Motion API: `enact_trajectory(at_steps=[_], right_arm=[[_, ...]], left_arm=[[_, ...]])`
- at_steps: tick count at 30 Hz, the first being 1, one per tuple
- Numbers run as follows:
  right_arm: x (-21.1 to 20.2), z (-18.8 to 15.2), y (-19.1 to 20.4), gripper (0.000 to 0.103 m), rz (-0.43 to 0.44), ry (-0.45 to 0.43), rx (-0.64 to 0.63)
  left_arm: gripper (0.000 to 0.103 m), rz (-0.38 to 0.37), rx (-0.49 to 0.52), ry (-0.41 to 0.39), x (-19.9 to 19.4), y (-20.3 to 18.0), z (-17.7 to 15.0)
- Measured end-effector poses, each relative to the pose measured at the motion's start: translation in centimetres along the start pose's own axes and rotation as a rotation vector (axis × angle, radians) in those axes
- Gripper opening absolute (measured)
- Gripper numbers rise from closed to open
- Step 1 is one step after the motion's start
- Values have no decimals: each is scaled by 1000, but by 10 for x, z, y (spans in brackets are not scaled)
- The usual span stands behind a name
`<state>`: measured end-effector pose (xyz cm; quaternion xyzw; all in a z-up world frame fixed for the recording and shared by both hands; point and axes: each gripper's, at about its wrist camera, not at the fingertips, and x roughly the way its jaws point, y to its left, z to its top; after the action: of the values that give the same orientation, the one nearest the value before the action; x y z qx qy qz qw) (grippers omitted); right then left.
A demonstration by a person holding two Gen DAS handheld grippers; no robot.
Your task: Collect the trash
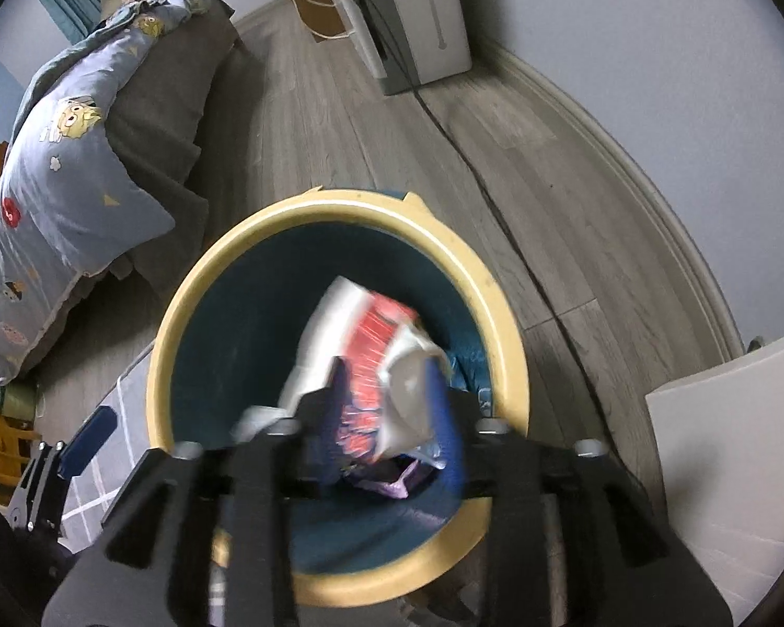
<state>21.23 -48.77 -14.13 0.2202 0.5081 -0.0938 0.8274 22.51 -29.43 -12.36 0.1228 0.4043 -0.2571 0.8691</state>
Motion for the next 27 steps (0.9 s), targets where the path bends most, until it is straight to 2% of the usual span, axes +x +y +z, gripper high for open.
enact_trajectory(at_steps=[4, 6, 7, 10, 11, 13, 14, 15, 20, 24, 27], right_arm=[[2, 0, -4, 57, -28, 6, 11], [2, 0, -7, 69, -46, 10, 10], [1, 0, -8, 71, -52, 11, 9], [-10, 2, -10, 76, -52, 1, 15], [-16, 2, -10, 84, -49, -5, 15], [-34, -1, -8, 88, -42, -18, 0], [-43, -2, -6, 93, -45, -20, -12], [-56, -4, -3, 97, -43, -20, -25], [-110, -21, 12, 97, -1, -17, -83], [-150, -43, 20, 97, -30, -66, -170], [-172, -62, 18, 97, -38, -101, -180]], left_arm=[[71, -3, -19, 20, 5, 4, -9], [76, -3, -24, 28, 5, 5, -15], [81, -1, -30, 25, 3, 6, -17], [83, -7, -52, 18, -8, 7, -21], [83, -4, -56, 21, -14, 7, -22], [84, 1, -58, 13, -27, 6, -21], [93, 4, -57, 4, -37, 5, -21], [95, 12, -57, -7, -50, 4, -21], [97, -2, -43, -38, -109, -2, -13], [98, 7, -42, -46, -146, -5, -11], [98, 14, -76, -37, -168, -3, -19]])
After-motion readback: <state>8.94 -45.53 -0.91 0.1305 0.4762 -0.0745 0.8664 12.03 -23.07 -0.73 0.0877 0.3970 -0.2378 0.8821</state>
